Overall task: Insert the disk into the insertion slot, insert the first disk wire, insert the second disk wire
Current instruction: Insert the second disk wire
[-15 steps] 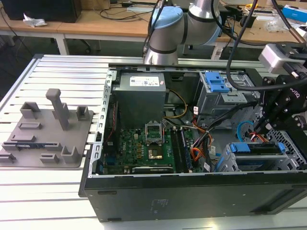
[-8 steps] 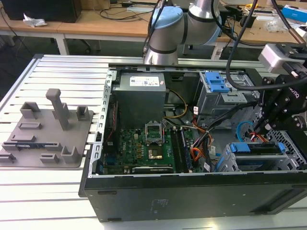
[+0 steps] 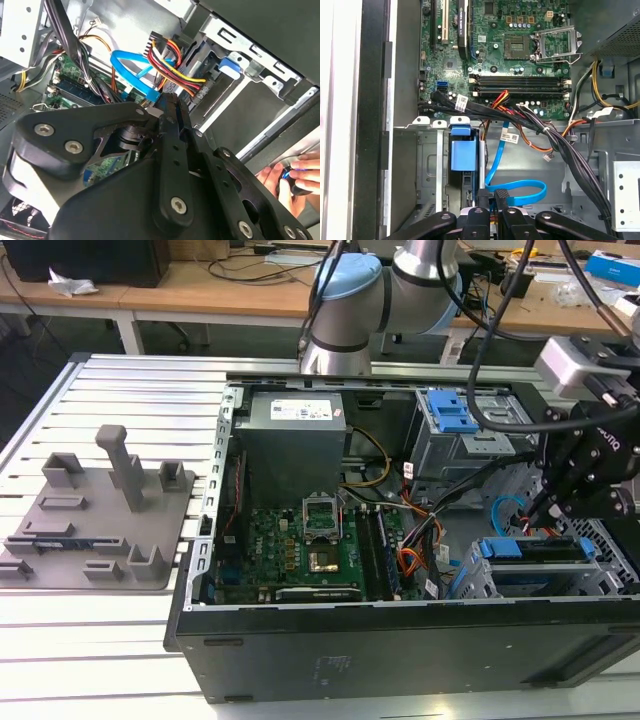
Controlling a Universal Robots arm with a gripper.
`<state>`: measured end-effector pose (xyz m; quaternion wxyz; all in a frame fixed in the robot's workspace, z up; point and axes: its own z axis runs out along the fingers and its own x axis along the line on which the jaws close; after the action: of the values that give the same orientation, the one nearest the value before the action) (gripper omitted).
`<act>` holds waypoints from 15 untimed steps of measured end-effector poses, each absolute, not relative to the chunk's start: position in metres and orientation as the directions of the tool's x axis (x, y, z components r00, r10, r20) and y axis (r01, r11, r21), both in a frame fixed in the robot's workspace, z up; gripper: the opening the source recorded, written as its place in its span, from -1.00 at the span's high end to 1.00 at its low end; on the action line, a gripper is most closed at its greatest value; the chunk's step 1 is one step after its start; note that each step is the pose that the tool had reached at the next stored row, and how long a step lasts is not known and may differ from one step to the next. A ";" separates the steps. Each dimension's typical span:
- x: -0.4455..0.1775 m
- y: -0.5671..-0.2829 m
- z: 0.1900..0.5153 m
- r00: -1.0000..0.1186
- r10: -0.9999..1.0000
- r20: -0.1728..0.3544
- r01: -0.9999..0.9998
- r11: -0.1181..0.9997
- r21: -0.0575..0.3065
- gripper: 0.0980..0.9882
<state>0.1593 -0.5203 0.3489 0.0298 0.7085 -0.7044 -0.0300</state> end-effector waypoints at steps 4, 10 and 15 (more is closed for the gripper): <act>0.159 -0.523 0.349 0.006 -1.000 -0.001 -0.996 -0.006 0.085 0.86; 0.159 -0.528 0.349 0.006 -1.000 -0.001 -0.996 -0.006 0.085 0.86; 0.159 -0.531 0.349 0.006 -1.000 -0.001 -0.996 -0.006 0.085 0.86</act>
<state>0.1592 -0.5309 0.3493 0.0298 0.7085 -0.7045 -0.0301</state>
